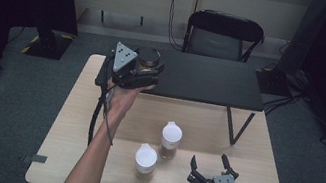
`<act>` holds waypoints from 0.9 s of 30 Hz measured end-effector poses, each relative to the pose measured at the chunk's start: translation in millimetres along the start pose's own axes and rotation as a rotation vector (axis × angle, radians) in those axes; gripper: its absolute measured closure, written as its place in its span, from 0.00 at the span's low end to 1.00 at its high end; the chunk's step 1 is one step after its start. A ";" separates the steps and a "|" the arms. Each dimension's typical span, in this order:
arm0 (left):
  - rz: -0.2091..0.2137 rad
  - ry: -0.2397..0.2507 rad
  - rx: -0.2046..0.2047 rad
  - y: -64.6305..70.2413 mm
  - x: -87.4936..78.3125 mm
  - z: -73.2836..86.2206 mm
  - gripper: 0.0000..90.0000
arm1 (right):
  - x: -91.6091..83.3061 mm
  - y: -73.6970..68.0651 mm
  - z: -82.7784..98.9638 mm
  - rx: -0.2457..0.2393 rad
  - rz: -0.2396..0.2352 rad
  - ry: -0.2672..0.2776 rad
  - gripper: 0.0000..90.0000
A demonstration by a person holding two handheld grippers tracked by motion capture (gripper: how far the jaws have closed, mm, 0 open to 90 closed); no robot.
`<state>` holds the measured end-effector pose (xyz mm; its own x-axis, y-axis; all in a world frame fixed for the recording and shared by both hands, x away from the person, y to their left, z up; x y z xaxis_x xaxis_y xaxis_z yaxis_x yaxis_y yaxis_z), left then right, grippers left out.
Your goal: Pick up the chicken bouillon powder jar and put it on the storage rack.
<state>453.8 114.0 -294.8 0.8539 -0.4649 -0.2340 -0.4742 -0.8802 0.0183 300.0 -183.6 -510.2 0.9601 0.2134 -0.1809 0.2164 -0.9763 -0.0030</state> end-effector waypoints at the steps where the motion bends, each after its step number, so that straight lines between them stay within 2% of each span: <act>1: 0.000 -0.004 -0.003 0.0 0.8 0.4 0.03 | 0.0 0.0 0.0 0.000 0.000 0.000 0.01; 4: -0.005 0.015 -0.013 -0.2 -0.5 -0.1 0.00 | 0.0 0.0 0.0 0.000 0.000 0.000 0.01; 9: -0.014 0.039 0.003 0.4 -4.7 -2.4 0.00 | 0.0 0.0 0.0 0.000 0.000 0.000 0.01; 20: -0.016 0.022 0.004 -5.7 -9.0 1.4 0.00 | 0.0 0.0 0.0 0.000 0.000 -0.001 0.01; 27: -0.019 0.037 0.001 -6.4 -15.7 -0.7 0.00 | 0.0 -0.1 0.0 0.000 0.001 -0.001 0.01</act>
<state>443.5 126.9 -290.5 0.8702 -0.4512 -0.1980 -0.4580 -0.8889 0.0129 300.0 -183.5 -510.2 0.9601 0.2127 -0.1814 0.2157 -0.9765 -0.0030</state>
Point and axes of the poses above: each handheld gripper's, and its own axes: x roughly forward along the jaws, z roughly out of its underside, y roughly to its right, the point moved 1 cm from there along x, roughly forward along the jaws, and after that the axes turned 11 degrees about -y, right-handed, at the moved point
